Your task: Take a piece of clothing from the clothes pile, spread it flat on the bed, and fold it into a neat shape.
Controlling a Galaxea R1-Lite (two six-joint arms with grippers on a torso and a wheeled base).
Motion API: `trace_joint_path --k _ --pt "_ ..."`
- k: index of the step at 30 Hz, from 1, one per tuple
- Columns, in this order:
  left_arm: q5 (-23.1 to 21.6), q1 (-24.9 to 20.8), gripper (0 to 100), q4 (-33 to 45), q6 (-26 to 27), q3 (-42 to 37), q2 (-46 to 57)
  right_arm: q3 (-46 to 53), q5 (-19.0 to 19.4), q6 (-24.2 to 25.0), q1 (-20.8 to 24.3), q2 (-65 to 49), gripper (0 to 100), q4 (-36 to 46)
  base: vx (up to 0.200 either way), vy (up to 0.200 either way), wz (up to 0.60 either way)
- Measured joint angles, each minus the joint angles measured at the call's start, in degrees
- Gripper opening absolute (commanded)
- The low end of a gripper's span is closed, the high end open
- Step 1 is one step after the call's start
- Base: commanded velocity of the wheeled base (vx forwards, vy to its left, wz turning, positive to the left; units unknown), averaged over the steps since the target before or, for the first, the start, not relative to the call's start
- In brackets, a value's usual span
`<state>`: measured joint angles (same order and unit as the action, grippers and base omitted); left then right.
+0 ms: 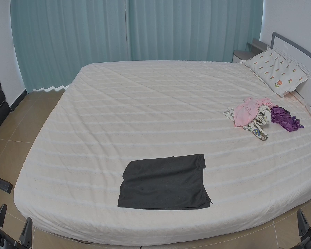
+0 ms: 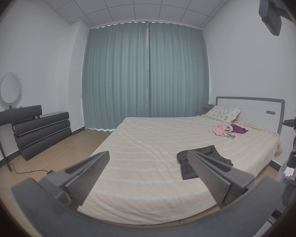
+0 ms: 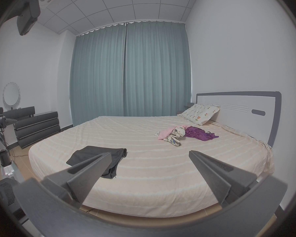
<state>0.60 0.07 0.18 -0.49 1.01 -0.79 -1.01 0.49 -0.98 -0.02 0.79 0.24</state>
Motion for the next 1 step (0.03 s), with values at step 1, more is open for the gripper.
trace_joint_path --k 1 --pt "0.0 0.0 100 0.0 0.0 0.0 0.0 0.0 0.0 0.0 0.0 0.0 100 0.0 0.000 0.000 0.00"
